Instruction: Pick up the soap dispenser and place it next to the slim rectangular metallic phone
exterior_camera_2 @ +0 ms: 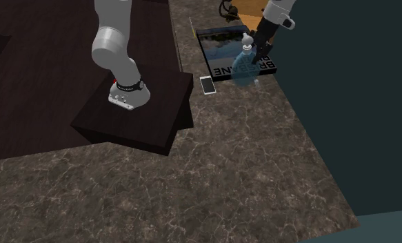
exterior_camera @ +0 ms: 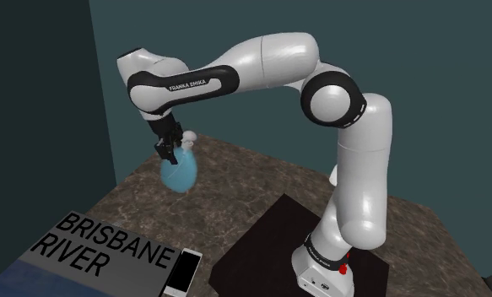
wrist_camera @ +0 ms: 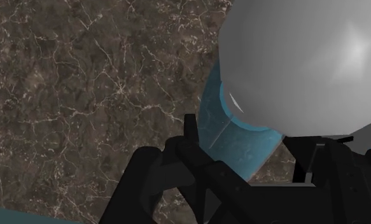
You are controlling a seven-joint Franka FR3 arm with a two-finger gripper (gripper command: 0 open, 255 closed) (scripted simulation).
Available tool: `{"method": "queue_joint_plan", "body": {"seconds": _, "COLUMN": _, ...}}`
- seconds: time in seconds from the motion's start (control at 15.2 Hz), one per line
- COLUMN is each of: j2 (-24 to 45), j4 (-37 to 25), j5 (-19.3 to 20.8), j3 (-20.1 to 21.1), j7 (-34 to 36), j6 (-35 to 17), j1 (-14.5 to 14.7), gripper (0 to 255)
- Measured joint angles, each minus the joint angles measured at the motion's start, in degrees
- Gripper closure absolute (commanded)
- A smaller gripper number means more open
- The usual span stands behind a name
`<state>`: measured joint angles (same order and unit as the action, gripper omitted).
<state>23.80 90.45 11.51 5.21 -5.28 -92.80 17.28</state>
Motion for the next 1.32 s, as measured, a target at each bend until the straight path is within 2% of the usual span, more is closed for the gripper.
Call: {"method": "queue_joint_plan", "body": {"seconds": 1.32, "j2": 6.53, "j4": 5.82, "j5": 0.97, "j3": -0.34, "j7": 2.26, "j6": -12.13, "j1": -0.04, "gripper": 255}}
